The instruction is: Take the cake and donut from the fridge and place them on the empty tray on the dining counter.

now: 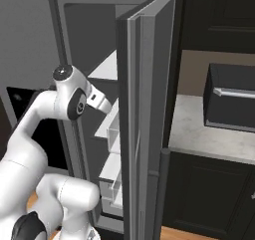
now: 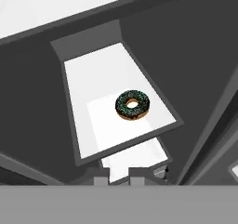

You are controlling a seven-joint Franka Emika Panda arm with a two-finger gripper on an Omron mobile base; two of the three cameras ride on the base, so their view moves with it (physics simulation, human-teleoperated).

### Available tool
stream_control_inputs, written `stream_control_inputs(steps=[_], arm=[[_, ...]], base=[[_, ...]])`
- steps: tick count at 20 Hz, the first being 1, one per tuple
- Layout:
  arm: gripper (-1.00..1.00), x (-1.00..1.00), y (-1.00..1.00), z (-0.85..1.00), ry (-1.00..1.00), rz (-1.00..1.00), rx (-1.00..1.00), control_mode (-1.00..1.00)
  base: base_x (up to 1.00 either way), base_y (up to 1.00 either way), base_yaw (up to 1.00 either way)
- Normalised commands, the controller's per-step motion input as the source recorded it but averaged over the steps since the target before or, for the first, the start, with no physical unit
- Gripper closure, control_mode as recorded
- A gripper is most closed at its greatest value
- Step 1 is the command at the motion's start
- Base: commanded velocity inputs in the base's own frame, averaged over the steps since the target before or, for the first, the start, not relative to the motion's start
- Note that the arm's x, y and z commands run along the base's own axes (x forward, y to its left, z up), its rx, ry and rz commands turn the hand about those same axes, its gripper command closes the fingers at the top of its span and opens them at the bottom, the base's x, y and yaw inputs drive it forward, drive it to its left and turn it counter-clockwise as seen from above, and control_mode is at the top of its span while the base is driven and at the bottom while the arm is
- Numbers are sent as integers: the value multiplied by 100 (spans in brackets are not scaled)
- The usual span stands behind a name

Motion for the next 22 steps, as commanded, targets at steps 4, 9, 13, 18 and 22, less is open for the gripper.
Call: stream_control_inputs(steps=[4, 9, 13, 18, 22], arm=[[-100, 11, -11, 47, 0, 0, 2, -100], [-100, 0, -4, 51, 1, -1, 0, -100], [-100, 0, -6, 47, 6, -4, -4, -100], [-100, 0, -23, 11, 0, -1, -7, -100], [-100, 1, -41, 0, -5, 0, -3, -100]], base=[[0, 0, 0], [0, 0, 0], [0, 0, 0], [0, 0, 0], [0, 0, 0]])
